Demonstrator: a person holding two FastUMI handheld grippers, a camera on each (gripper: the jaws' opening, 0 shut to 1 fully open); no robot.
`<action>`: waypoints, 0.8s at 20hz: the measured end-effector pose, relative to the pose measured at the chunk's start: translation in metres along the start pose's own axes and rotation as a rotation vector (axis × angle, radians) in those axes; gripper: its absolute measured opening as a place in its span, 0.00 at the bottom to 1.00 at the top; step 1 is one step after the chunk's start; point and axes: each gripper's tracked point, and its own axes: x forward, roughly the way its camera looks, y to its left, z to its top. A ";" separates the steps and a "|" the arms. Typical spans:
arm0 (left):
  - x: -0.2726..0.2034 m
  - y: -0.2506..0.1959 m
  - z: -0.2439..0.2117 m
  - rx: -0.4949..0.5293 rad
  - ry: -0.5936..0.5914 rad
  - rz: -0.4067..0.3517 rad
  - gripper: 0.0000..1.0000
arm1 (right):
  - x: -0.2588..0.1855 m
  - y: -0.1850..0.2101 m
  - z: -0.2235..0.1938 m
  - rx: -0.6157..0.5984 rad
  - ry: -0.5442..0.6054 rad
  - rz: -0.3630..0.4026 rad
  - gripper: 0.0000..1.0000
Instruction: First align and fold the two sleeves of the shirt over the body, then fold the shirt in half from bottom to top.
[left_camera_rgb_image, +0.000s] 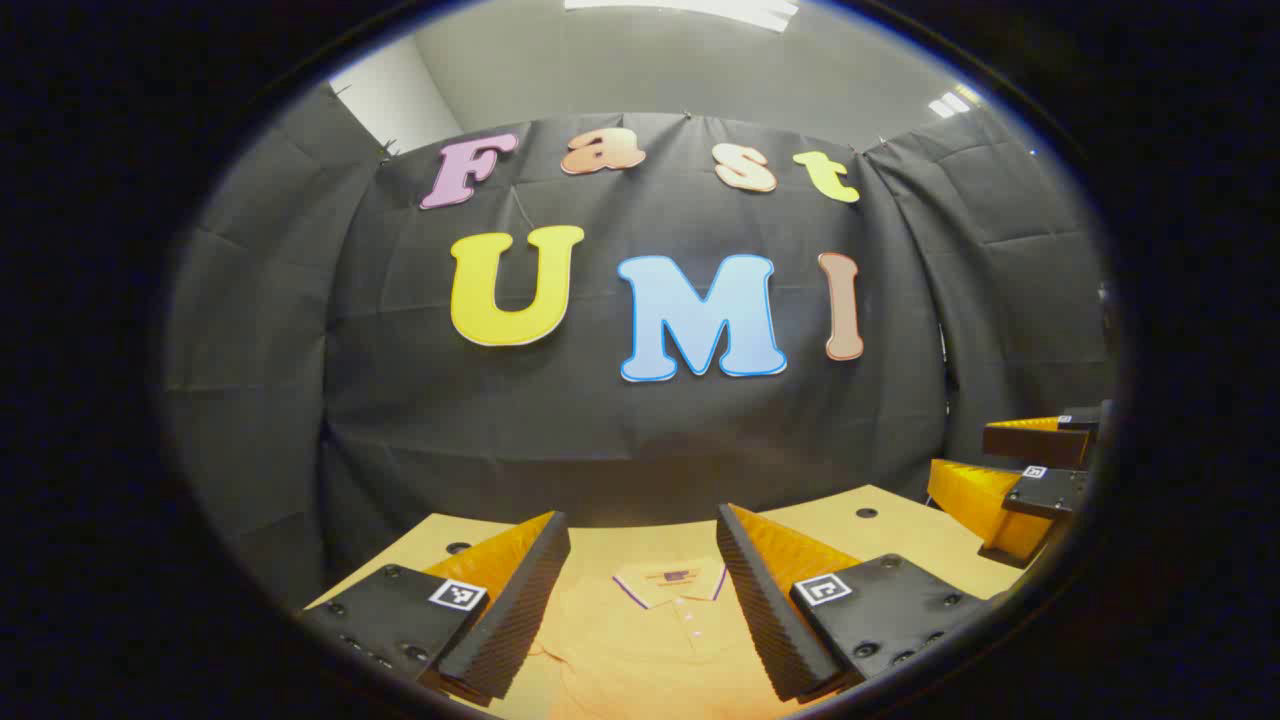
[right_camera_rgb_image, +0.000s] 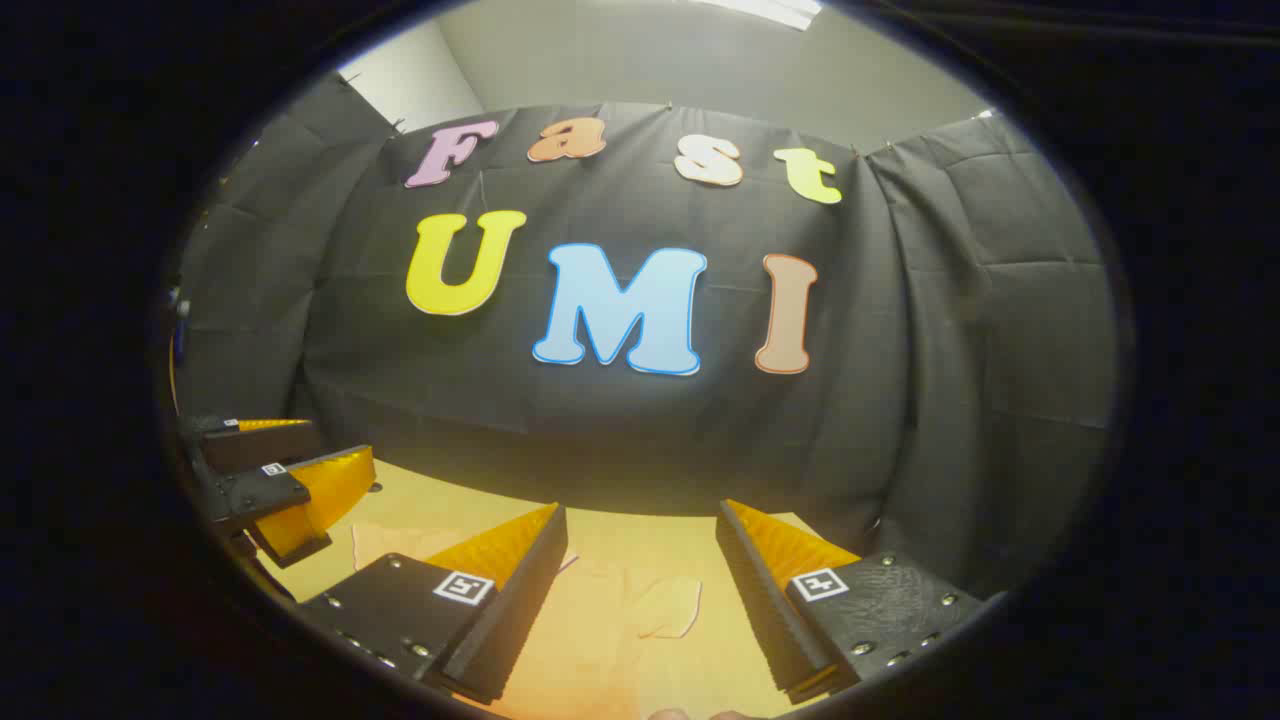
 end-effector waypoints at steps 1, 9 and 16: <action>0.001 0.002 -0.001 0.007 0.007 0.006 0.96 | 0.003 0.001 -0.001 0.000 0.007 0.001 0.93; 0.008 0.004 0.001 0.013 0.020 0.016 0.96 | 0.024 -0.004 -0.003 0.008 0.036 -0.018 0.93; 0.006 0.009 -0.001 0.000 0.027 0.022 0.96 | 0.040 -0.012 -0.004 0.013 0.042 -0.040 0.93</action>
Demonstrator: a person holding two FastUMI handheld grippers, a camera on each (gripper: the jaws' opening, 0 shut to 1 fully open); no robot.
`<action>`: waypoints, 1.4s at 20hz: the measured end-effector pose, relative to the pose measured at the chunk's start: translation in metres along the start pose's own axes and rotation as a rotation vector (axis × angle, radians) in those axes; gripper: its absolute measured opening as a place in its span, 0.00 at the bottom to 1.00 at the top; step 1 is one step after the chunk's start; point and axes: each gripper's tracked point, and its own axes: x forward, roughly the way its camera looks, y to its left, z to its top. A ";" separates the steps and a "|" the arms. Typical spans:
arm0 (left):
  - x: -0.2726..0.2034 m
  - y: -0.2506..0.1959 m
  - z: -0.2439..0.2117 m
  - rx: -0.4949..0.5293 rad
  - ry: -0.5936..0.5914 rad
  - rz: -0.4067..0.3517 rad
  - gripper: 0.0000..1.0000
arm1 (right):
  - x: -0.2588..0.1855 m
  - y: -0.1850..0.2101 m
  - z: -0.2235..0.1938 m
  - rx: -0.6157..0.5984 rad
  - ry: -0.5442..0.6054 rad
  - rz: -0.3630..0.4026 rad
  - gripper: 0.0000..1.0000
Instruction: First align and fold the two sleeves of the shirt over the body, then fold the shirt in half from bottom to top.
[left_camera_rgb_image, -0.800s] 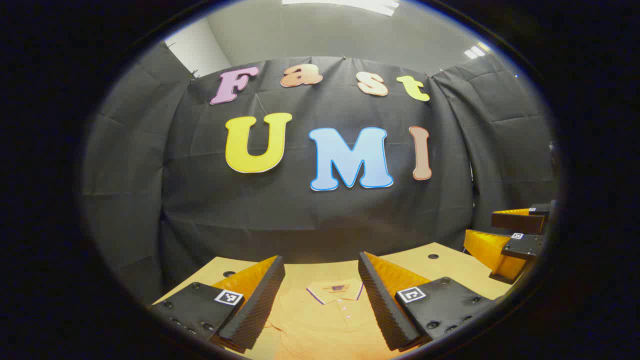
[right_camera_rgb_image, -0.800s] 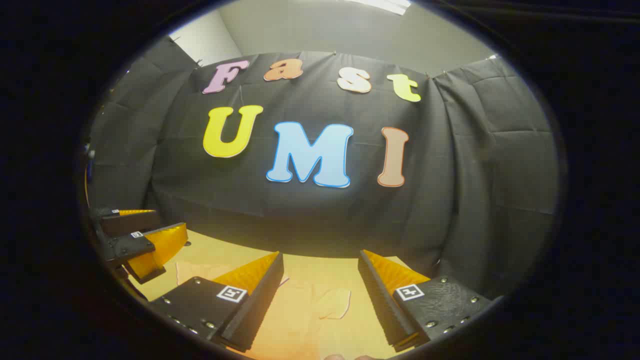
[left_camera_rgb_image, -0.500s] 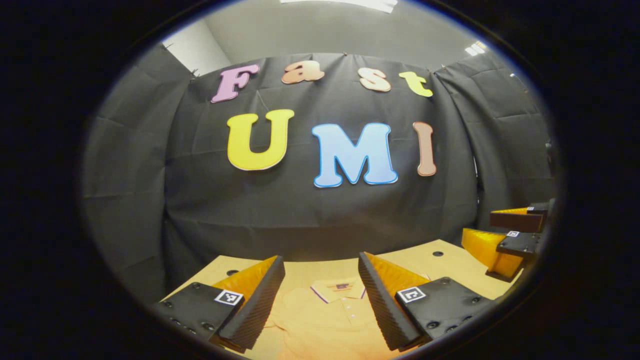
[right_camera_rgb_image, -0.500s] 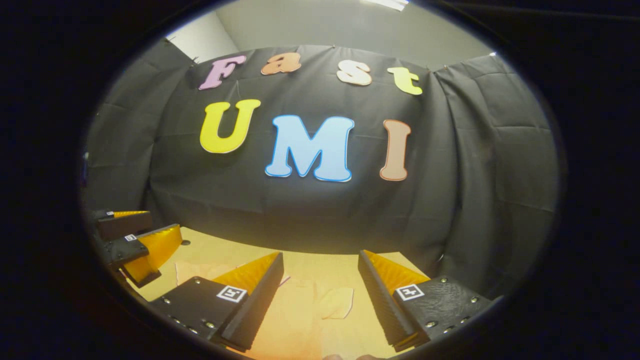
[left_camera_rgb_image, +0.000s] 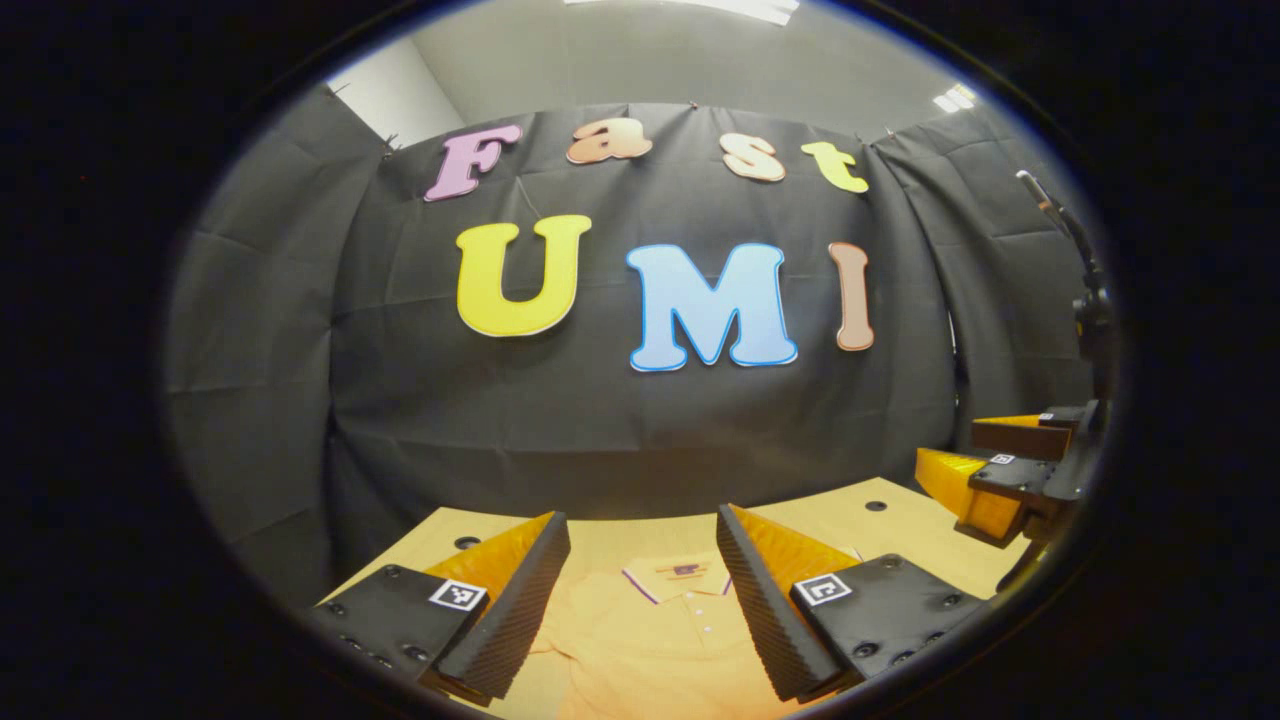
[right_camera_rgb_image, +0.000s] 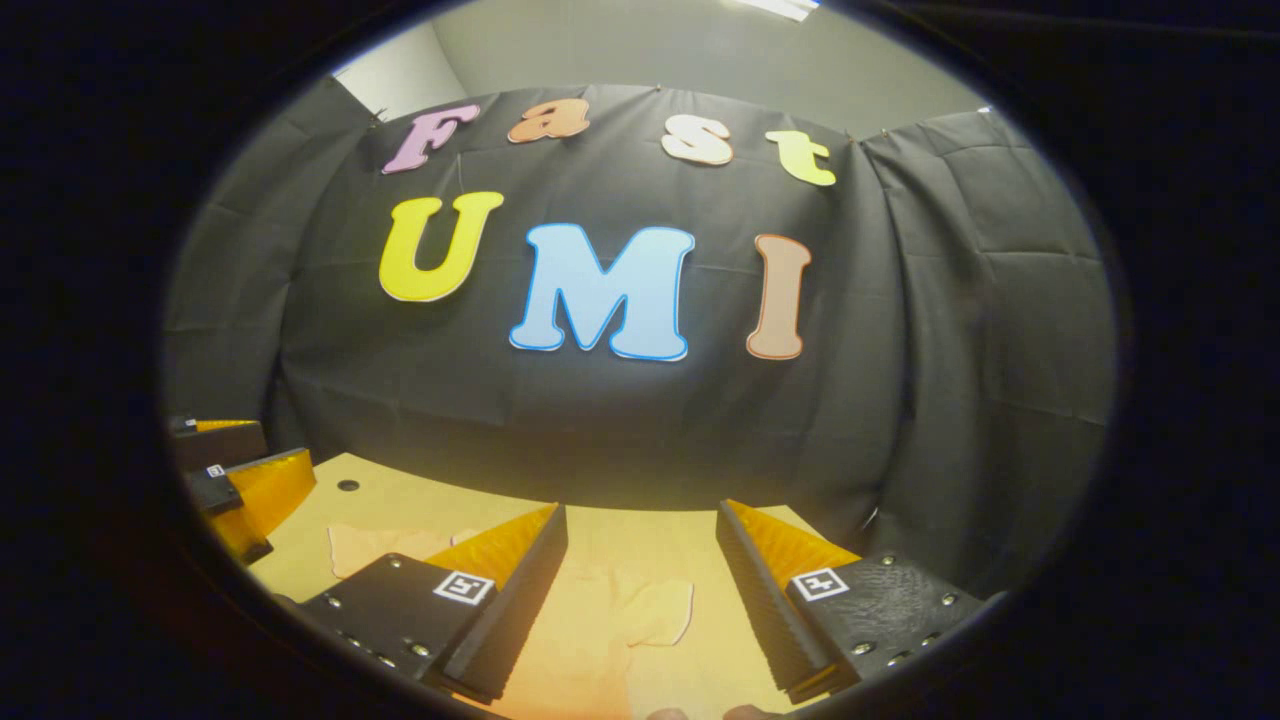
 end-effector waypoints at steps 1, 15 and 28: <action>-0.001 0.001 0.000 -0.006 0.001 0.001 0.96 | 0.004 0.000 -0.003 0.001 0.004 0.005 0.93; -0.001 0.008 -0.008 -0.045 0.036 0.071 0.96 | 0.103 -0.044 -0.067 0.023 0.163 -0.021 0.93; -0.010 0.022 -0.021 -0.057 0.069 0.164 0.96 | 0.180 -0.053 -0.200 0.079 0.532 -0.031 0.94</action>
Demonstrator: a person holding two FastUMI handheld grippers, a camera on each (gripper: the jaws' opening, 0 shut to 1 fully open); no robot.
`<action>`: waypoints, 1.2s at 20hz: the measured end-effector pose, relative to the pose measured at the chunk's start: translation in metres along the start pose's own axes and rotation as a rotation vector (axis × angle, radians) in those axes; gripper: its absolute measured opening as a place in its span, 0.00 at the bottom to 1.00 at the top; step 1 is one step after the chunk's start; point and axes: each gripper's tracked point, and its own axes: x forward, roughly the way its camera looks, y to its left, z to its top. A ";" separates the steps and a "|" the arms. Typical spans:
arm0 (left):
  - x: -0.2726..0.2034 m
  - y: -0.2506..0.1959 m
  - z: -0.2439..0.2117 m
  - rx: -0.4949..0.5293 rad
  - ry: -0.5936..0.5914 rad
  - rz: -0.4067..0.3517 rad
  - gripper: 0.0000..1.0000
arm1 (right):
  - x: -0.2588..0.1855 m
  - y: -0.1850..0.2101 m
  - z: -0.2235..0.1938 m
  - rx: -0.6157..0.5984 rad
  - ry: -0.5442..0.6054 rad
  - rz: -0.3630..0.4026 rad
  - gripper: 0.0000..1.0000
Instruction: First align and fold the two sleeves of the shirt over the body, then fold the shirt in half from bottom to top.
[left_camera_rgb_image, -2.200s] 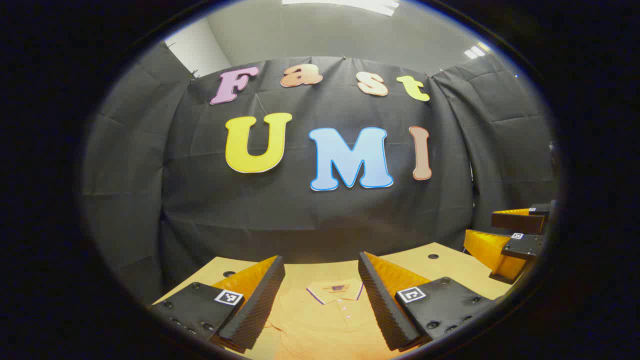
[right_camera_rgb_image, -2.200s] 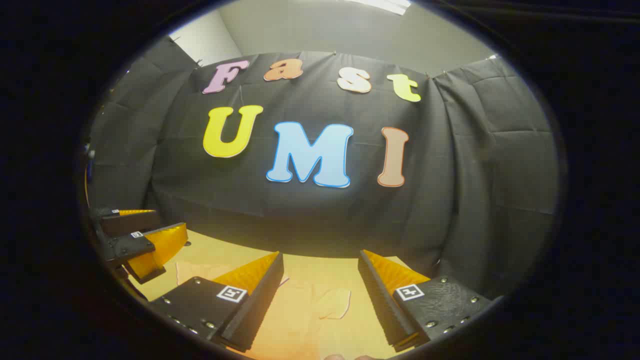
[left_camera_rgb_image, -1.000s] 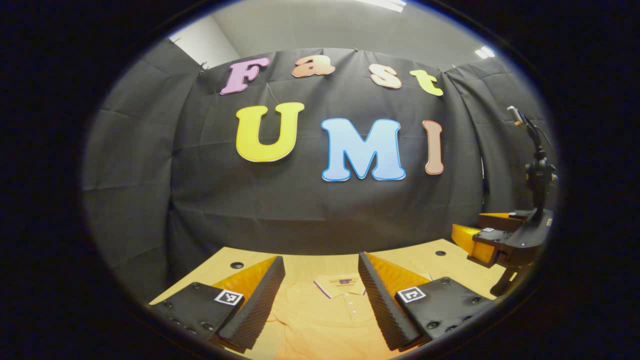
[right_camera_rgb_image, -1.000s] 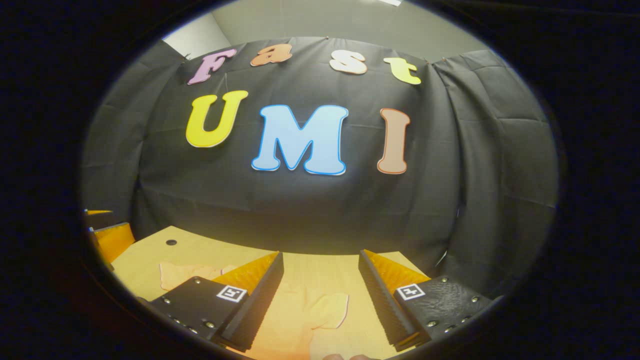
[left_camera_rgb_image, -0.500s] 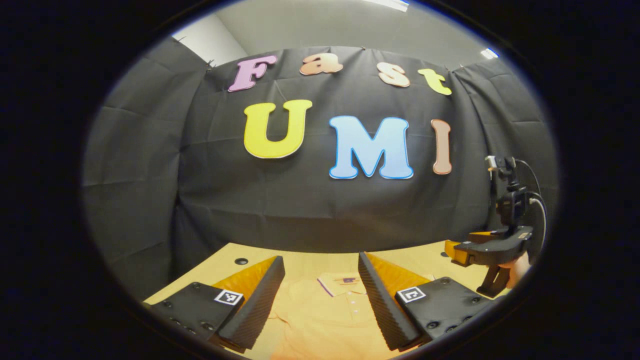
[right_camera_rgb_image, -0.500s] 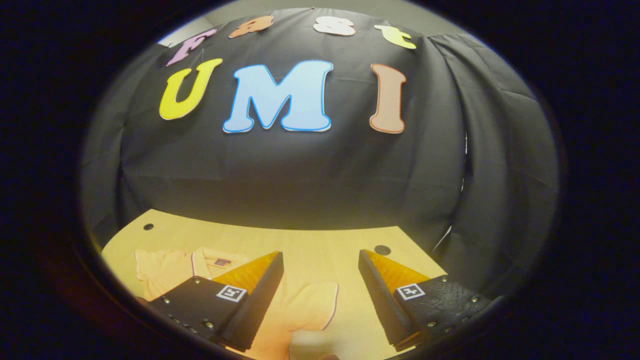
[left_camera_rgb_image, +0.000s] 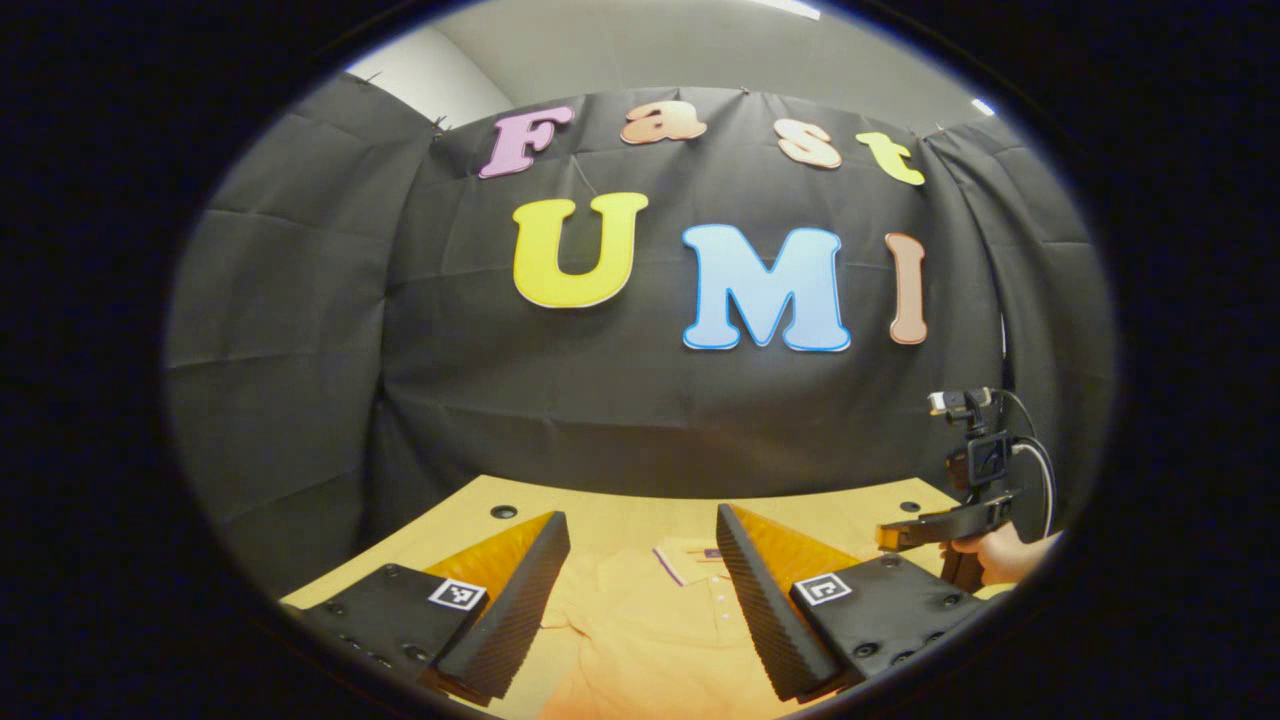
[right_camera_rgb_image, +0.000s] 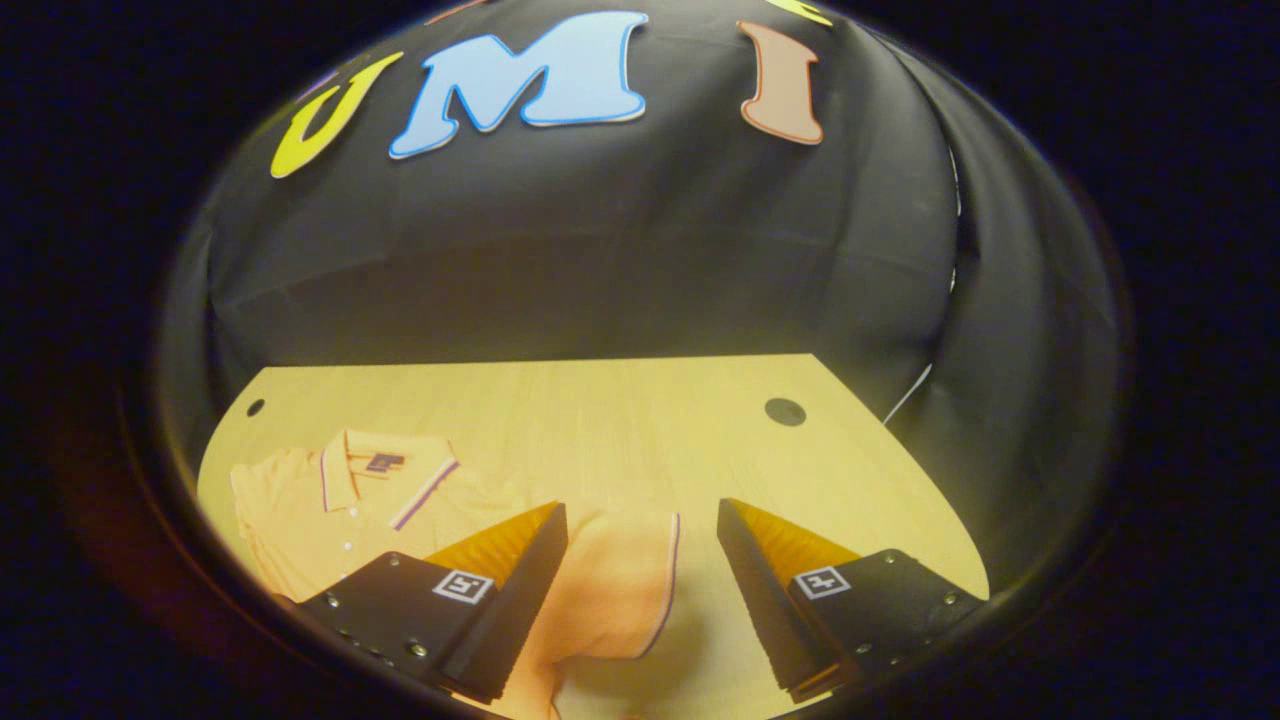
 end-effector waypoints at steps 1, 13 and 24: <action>0.000 0.000 -0.001 0.000 0.006 0.003 0.96 | 0.008 -0.001 -0.007 0.008 0.030 0.000 0.94; -0.006 0.000 -0.003 0.024 0.018 0.027 0.96 | 0.049 -0.004 -0.063 0.094 0.236 0.040 0.76; -0.021 0.001 0.002 0.049 -0.004 0.041 0.96 | 0.051 -0.011 -0.061 0.027 0.207 0.030 0.02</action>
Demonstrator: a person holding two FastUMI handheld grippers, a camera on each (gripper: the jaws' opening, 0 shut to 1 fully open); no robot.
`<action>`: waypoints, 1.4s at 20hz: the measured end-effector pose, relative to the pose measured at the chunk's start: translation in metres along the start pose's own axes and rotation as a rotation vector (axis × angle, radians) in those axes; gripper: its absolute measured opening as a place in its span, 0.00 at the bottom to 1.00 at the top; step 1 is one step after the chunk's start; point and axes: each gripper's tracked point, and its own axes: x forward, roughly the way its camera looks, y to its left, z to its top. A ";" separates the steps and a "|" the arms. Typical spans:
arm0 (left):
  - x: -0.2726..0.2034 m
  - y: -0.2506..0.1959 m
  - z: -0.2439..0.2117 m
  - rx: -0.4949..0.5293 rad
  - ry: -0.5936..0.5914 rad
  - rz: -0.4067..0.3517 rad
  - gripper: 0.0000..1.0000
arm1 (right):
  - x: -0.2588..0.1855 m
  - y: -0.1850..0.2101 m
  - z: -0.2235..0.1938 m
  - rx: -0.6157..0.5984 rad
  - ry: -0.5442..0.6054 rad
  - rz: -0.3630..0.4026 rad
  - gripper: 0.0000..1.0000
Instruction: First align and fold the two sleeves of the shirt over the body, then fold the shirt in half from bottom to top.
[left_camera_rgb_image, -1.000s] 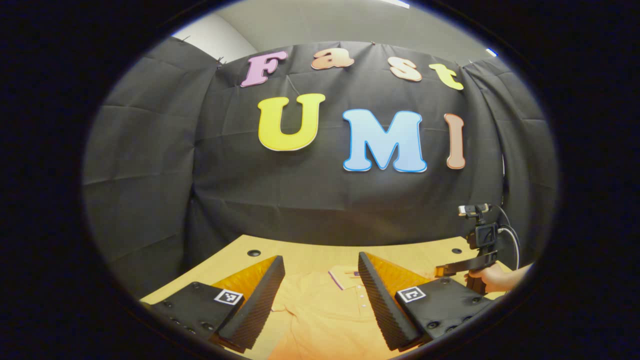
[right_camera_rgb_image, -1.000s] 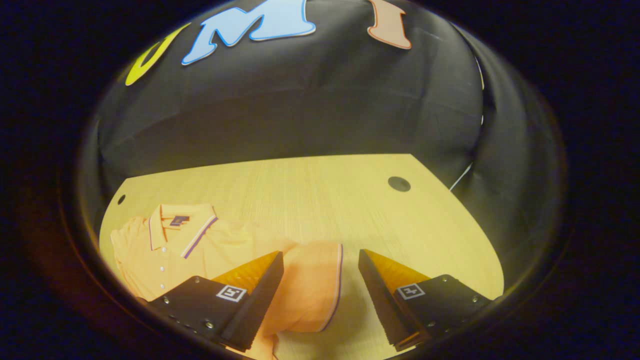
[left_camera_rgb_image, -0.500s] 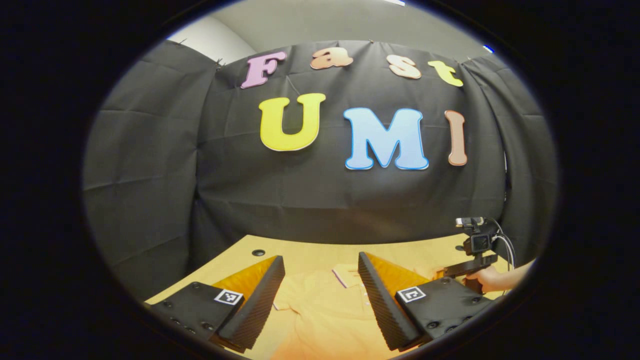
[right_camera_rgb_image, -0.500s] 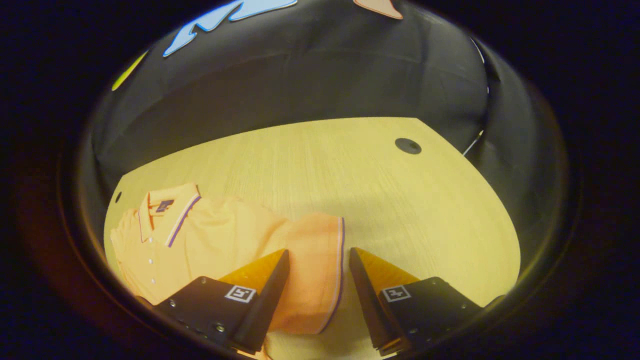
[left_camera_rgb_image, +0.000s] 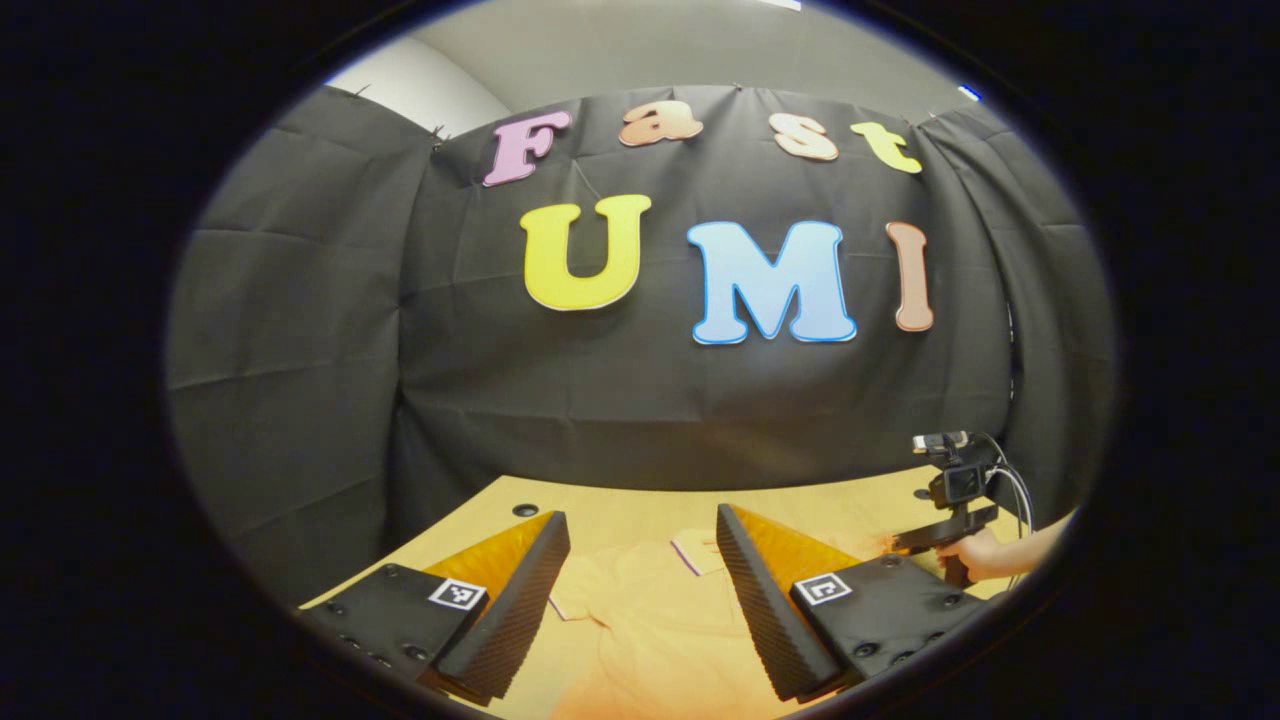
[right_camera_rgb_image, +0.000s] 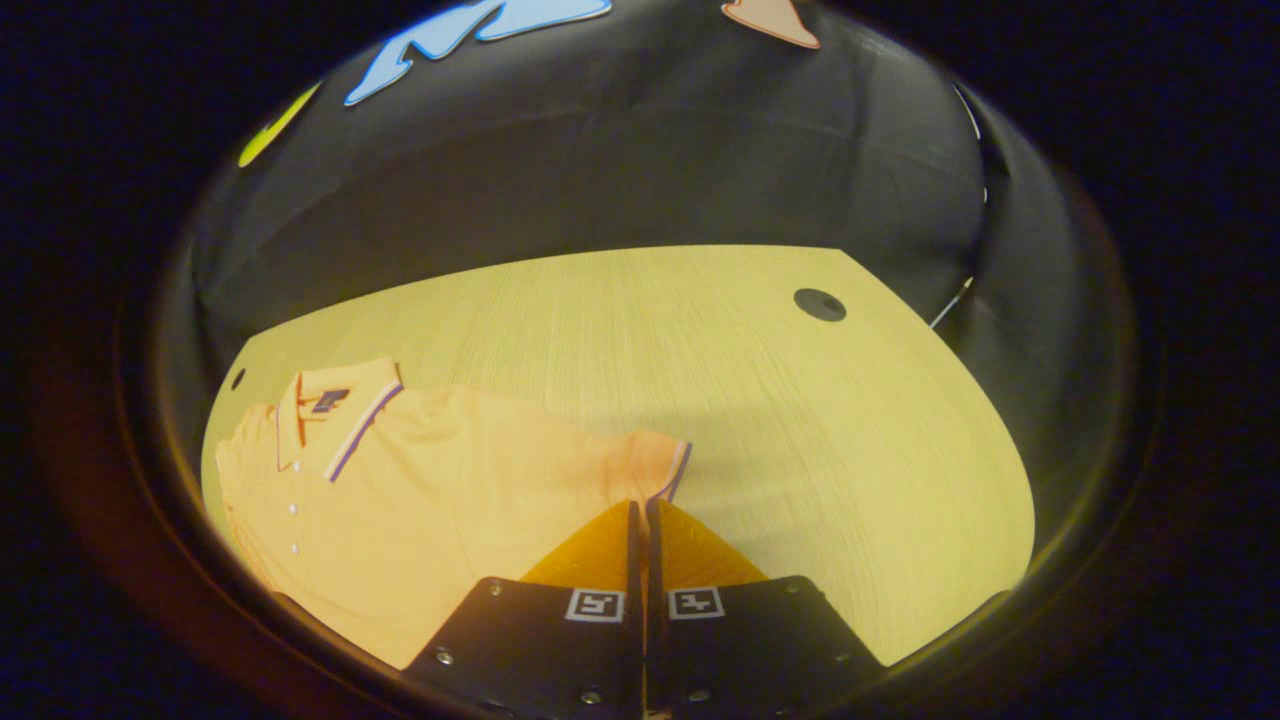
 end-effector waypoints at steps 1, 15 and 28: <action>-0.004 0.002 0.001 0.004 -0.004 0.004 0.96 | 0.000 0.001 -0.002 -0.022 -0.007 -0.012 0.02; -0.025 0.020 -0.002 -0.038 -0.012 0.049 0.96 | -0.065 0.081 0.031 -0.294 -0.170 0.114 0.02; -0.041 0.044 -0.014 -0.052 0.004 0.104 0.96 | -0.059 0.152 -0.006 -0.351 -0.073 0.250 0.02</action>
